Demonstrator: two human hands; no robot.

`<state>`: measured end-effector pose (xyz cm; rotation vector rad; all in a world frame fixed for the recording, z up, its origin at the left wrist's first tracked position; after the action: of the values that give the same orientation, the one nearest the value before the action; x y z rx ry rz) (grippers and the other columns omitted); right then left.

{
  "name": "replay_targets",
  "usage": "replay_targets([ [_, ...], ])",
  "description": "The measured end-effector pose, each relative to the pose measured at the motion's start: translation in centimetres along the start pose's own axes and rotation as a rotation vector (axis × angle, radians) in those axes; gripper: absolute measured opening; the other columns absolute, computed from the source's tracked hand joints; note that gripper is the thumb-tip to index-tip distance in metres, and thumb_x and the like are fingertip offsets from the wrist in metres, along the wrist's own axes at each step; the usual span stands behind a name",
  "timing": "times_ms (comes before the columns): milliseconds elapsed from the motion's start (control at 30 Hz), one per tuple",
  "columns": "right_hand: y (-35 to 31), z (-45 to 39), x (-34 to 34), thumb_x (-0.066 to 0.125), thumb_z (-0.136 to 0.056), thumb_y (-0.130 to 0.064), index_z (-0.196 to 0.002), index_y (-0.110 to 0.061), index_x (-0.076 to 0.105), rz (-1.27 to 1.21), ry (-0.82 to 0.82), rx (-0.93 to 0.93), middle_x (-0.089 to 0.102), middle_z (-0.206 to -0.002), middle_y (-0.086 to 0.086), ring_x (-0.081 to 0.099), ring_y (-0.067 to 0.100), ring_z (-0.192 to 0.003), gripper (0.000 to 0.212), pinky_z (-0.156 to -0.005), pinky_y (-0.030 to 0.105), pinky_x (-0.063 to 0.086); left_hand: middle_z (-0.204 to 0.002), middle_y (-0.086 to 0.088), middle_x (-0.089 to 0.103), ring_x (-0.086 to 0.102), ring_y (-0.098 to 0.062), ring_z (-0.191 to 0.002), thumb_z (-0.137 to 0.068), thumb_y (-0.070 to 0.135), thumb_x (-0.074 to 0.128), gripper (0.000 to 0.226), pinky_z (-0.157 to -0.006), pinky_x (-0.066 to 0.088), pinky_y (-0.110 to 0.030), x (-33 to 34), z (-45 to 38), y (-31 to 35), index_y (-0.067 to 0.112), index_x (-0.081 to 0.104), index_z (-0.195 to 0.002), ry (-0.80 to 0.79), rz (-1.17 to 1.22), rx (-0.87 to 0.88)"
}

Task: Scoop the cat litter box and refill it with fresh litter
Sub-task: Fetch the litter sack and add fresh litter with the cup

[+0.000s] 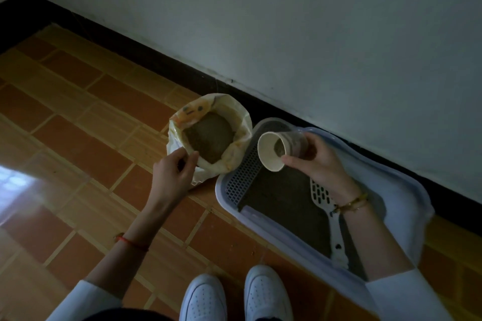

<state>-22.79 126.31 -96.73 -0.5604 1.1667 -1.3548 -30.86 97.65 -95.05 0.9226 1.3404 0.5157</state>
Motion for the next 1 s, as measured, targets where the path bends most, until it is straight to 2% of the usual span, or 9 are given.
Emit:
replay_targets([
  [133,0.5,0.5,-1.0,0.085,-0.063,-0.03,-0.139,-0.028,0.034,0.247,0.051,-0.121,0.041,-0.134,-0.005,0.046,0.011,-0.121,0.092,-0.09,0.027,0.052,-0.059,-0.003,0.054,0.048,-0.009,-0.047,-0.097,0.023,0.049,0.027,-0.044,0.036,-0.017,0.1,-0.2,-0.4,0.018,0.056,-0.072,-0.006,-0.038,0.002],
  [233,0.7,0.6,-1.3,0.085,-0.055,-0.038,-0.139,-0.028,0.032,0.301,0.088,-0.162,0.04,-0.134,-0.003,0.045,0.015,-0.124,0.099,-0.089,0.031,0.054,-0.065,-0.015,0.059,0.055,-0.03,-0.056,-0.097,0.025,0.05,0.03,-0.051,0.044,-0.042,0.0,-0.3,-0.7,0.005,0.061,-0.077,0.001,-0.073,0.008],
  [267,0.8,0.6,-1.4,0.083,-0.051,-0.043,-0.139,-0.028,0.032,0.304,0.095,-0.165,0.039,-0.134,-0.003,0.045,0.016,-0.124,0.102,-0.09,0.035,0.055,-0.066,-0.016,0.059,0.055,-0.033,-0.057,-0.097,0.025,0.05,0.031,-0.051,0.044,-0.044,0.0,-0.4,-0.7,0.003,0.061,-0.077,0.006,-0.081,0.011],
  [333,1.0,0.6,-1.6,0.08,-0.049,-0.045,-0.139,-0.029,0.031,0.293,0.092,-0.157,0.038,-0.135,-0.003,0.044,0.016,-0.125,0.104,-0.091,0.04,0.055,-0.063,-0.016,0.057,0.052,-0.032,-0.053,-0.096,0.025,0.05,0.032,-0.049,0.041,-0.04,0.0,-0.3,-0.7,0.003,0.06,-0.076,0.006,-0.08,0.014],
  [433,0.7,0.9,-1.9,0.085,-0.056,-0.035,-0.139,-0.029,0.029,0.331,0.128,-0.207,0.035,-0.136,-0.003,0.04,0.014,-0.126,0.101,-0.094,0.038,0.053,-0.059,-0.014,0.054,0.045,-0.022,-0.047,-0.096,0.025,0.05,0.032,-0.046,0.035,-0.031,0.0,-0.2,-0.6,0.003,0.06,-0.075,0.0,-0.081,0.013],
  [600,-1.1,2.1,-2.2,0.084,-0.064,-0.023,-0.147,-0.02,0.019,0.556,0.289,-0.364,0.029,-0.143,0.003,0.034,0.018,-0.133,0.105,-0.102,0.029,0.041,-0.061,-0.017,0.055,0.048,-0.03,-0.05,-0.096,0.026,0.05,0.033,-0.047,0.036,-0.034,0.0,-0.3,-0.9,0.002,0.06,-0.076,0.0,-0.076,0.01],
  [867,-3.1,3.0,-2.0,0.081,-0.068,-0.015,-0.15,-0.013,0.015,0.88,0.414,-0.508,0.026,-0.148,0.01,0.028,0.023,-0.139,0.105,-0.113,0.036,0.03,-0.063,-0.018,0.057,0.051,-0.035,-0.053,-0.096,0.027,0.05,0.034,-0.048,0.041,-0.04,-0.1,-0.4,-1.1,0.001,0.06,-0.077,0.007,-0.071,0.003],
  [933,-3.6,2.9,-1.9,0.081,-0.069,-0.017,-0.15,-0.012,0.015,0.874,0.42,-0.529,0.026,-0.149,0.011,0.028,0.023,-0.139,0.104,-0.112,0.039,0.035,-0.061,-0.017,0.056,0.05,-0.034,-0.052,-0.095,0.029,0.049,0.035,-0.047,0.038,-0.037,-0.1,-0.4,-1.1,0.002,0.06,-0.077,0.006,-0.063,0.008],
  [1000,-4.4,2.7,-1.6,0.08,-0.069,-0.022,-0.149,-0.013,0.016,0.701,0.41,-0.535,0.028,-0.148,0.009,0.03,0.02,-0.138,0.103,-0.109,0.035,0.039,-0.06,-0.016,0.055,0.048,-0.032,-0.049,-0.094,0.031,0.048,0.036,-0.046,0.036,-0.035,-0.2,-0.4,-1.1,0.002,0.06,-0.076,0.013,-0.059,0.009],
])
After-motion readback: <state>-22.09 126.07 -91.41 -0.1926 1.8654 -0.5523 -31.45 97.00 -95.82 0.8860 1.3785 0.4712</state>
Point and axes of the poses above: each hand's wrist, its own z-axis away from the middle knuckle, its own x-axis out of the palm, y = z × x, the point moved 6 cm from there along -z, towards the middle knuckle
